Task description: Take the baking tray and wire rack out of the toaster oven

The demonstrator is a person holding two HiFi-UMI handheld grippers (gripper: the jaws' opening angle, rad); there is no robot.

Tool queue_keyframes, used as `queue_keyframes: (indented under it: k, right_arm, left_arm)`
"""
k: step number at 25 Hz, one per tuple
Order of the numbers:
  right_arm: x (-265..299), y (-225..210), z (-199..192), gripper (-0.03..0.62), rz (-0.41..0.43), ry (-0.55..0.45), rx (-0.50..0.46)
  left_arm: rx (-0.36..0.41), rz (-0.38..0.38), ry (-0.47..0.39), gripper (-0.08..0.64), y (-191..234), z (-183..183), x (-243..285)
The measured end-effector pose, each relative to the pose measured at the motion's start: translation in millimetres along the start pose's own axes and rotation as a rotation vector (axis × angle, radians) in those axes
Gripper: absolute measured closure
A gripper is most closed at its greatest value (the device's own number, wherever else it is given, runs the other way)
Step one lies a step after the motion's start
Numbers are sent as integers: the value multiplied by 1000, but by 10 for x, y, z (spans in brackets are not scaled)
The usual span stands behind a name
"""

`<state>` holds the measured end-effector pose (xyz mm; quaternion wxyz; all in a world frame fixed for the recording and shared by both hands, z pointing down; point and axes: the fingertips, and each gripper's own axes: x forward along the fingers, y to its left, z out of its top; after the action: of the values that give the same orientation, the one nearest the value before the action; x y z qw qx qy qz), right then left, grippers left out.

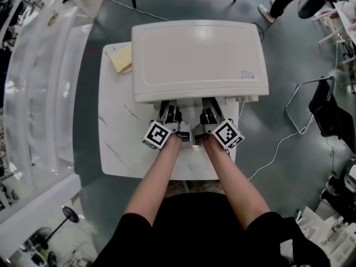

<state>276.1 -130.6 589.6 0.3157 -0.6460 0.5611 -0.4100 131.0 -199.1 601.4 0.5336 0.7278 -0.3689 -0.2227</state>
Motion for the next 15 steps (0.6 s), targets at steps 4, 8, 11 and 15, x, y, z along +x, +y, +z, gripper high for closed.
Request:
queue_keyframes:
  k: [4,8,11,15]
  right_arm:
    - [113,-30,39,387,19,-7,16]
    - [203,-40,105,385,36,-23,35]
    - [246,-132,147,385,1,-35,67]
    - [339,-167,217,379,-13,-48,93]
  left_arm:
    - [-23,-1,-4,365,68,17,87]
    - [-36,-4,-10,365,97,30,150]
    - [-56,-1,-27,366,103,49,200]
    - [-188,-45,-53,365,56,24,307]
